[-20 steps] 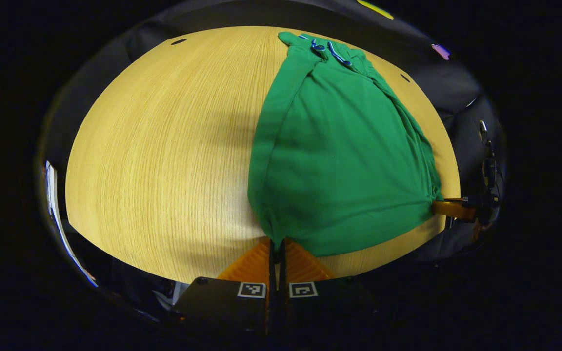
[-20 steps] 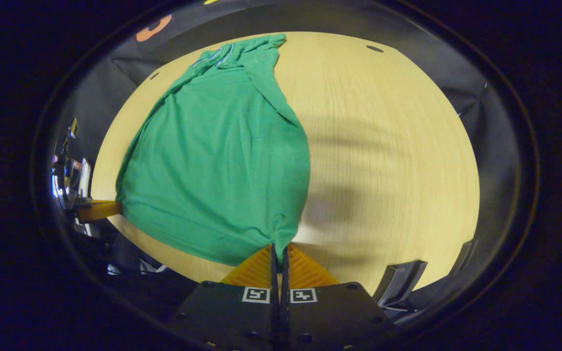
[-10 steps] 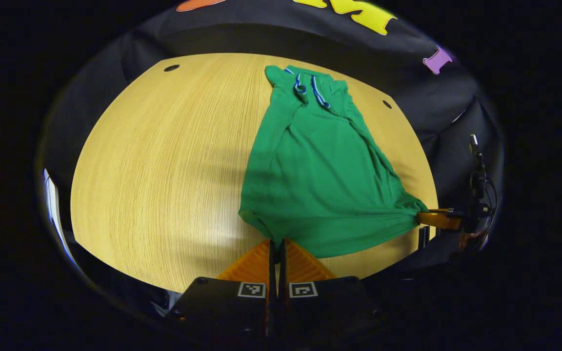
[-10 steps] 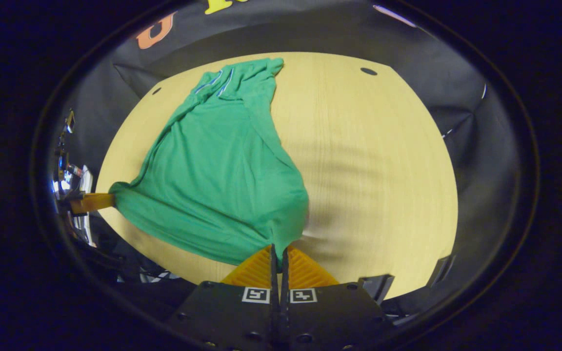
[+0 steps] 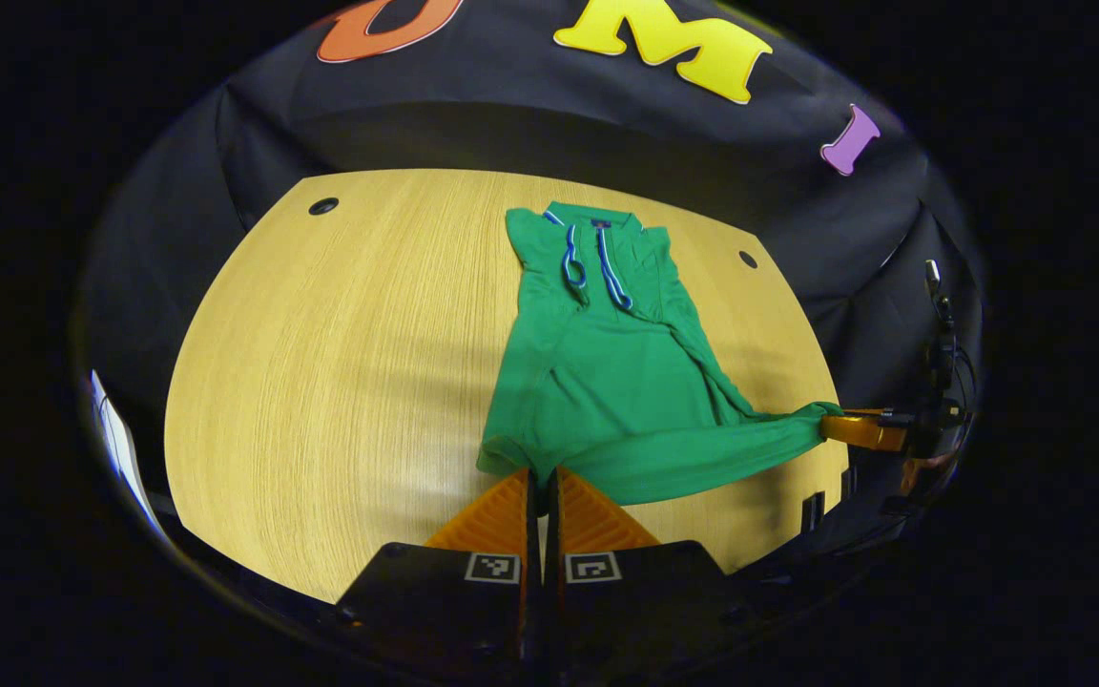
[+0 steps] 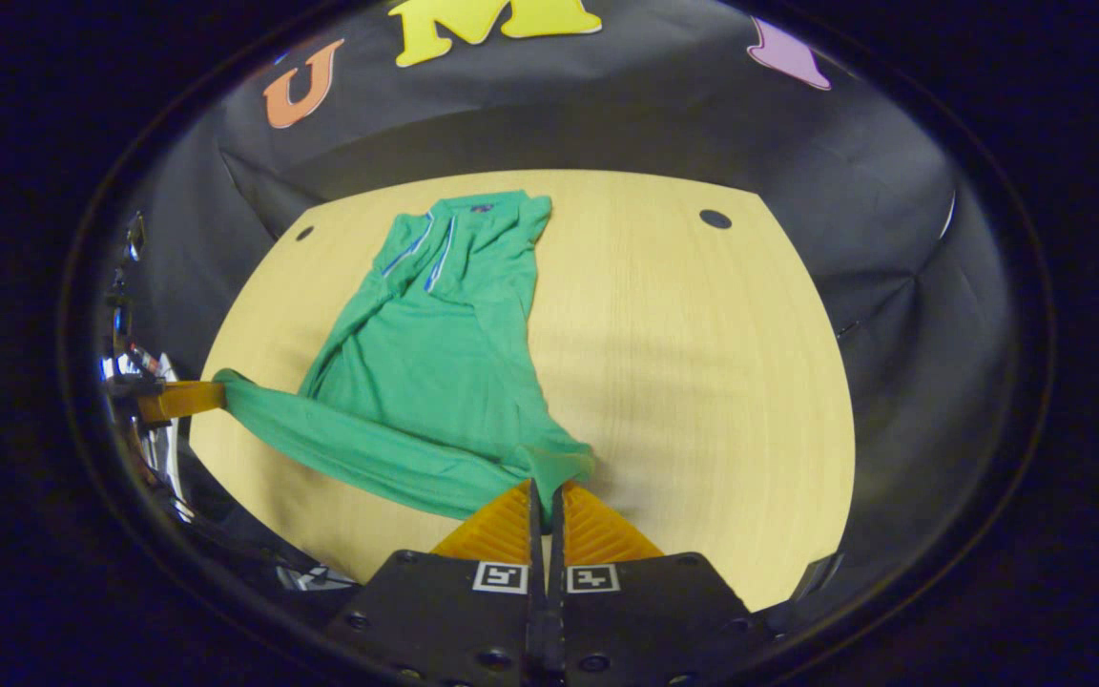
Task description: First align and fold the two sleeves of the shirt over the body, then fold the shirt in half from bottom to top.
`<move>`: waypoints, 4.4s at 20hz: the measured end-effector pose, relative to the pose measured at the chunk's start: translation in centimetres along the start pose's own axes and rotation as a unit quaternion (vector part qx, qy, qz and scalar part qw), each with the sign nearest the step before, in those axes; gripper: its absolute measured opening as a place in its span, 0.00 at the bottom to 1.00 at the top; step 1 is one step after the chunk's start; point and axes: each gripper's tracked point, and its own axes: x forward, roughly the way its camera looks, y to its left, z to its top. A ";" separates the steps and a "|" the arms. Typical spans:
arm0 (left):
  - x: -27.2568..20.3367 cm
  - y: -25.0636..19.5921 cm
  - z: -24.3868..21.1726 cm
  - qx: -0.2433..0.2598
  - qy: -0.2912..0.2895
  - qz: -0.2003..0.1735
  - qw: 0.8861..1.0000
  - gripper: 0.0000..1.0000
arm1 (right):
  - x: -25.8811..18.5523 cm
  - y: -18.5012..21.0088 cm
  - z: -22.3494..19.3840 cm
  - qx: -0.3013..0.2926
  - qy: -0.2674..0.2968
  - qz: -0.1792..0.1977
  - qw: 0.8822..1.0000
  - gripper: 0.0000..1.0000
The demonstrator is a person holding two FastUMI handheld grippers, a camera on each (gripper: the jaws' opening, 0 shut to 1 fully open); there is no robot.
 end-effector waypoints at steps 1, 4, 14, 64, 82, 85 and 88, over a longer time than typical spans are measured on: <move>0.0 0.0 0.8 -0.001 -0.007 -0.002 1.000 0.03 | -0.2 -0.1 1.2 -0.002 -0.010 0.000 1.000 0.01; 0.1 -0.1 3.9 -0.004 -0.027 -0.008 1.000 0.03 | -0.7 0.2 5.6 0.002 -0.048 -0.002 0.999 0.01; 2.4 1.3 15.9 -0.004 -0.098 -0.021 0.995 0.04 | -0.6 1.5 19.1 -0.034 -0.146 -0.008 0.989 0.00; -7.0 -0.8 30.3 0.059 -0.408 0.110 0.905 0.97 | -8.4 5.3 27.2 -0.022 -0.395 -0.065 0.916 0.94; -19.3 -7.0 20.9 0.077 -0.479 0.111 0.867 0.97 | -22.1 8.1 17.6 0.002 -0.472 -0.062 0.880 0.95; -19.5 -7.6 21.3 0.084 -0.483 0.108 0.865 0.98 | -22.5 8.0 17.9 0.002 -0.476 -0.065 0.877 0.95; -19.4 -7.8 21.3 0.087 -0.483 0.109 0.864 0.98 | -22.9 7.9 17.9 0.000 -0.480 -0.066 0.875 0.95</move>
